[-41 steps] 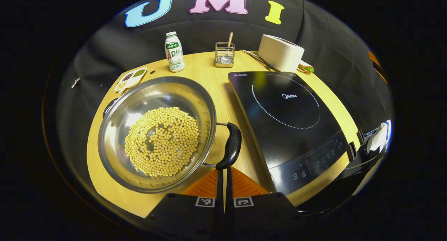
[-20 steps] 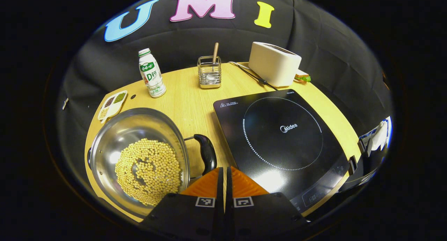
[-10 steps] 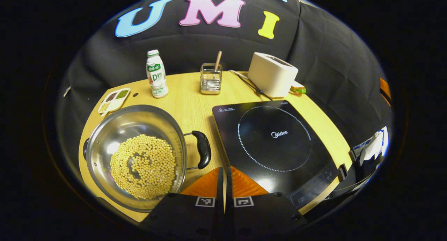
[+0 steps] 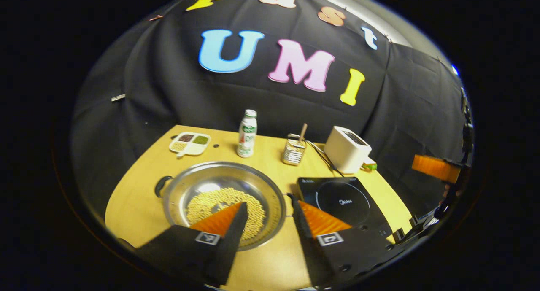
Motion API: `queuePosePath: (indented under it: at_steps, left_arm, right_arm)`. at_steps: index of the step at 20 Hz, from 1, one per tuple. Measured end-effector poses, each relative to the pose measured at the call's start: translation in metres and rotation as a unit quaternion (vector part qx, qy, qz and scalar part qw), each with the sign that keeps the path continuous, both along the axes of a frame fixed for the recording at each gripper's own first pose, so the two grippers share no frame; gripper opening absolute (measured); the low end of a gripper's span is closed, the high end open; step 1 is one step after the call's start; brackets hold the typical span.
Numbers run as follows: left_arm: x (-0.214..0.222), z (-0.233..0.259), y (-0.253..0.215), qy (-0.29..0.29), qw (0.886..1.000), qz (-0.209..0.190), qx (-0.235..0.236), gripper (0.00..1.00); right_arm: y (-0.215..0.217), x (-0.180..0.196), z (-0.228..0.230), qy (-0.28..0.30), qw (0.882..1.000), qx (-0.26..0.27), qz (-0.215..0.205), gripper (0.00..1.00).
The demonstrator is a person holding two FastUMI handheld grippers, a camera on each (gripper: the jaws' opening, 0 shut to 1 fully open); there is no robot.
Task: First push the handle of the pot to place it horizontally, then grasp the pot with both hands and set it on the induction cooktop.
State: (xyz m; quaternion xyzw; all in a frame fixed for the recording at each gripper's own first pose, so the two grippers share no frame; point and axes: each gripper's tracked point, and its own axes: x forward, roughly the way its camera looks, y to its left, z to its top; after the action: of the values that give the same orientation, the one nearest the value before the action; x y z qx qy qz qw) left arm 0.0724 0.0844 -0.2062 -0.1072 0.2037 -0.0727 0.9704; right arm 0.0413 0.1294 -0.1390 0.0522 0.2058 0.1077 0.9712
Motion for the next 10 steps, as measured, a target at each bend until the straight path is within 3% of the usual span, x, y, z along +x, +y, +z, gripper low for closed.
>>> queuePosePath:
  at_steps: [1,3,4,10]
  left_arm:
    - [0.001,0.004,0.019,-0.007,1.0,0.01,0.002,0.78]
    - [0.005,0.005,0.06,-0.013,0.999,0.037,0.027,0.87]
    - [0.006,0.003,0.078,-0.012,0.998,0.047,0.04,0.97]
    - [0.033,-0.01,0.15,-0.004,0.997,0.064,0.046,0.96]
  right_arm:
    - [0.018,0.003,-0.004,0.007,1.0,0.001,0.016,0.98]
    - [0.056,0.009,-0.015,0.027,0.998,0.004,0.05,0.98]
    - [0.073,0.012,-0.02,0.036,0.997,0.007,0.064,0.98]
    - [0.16,0.022,-0.06,0.099,0.987,0.012,0.123,0.99]
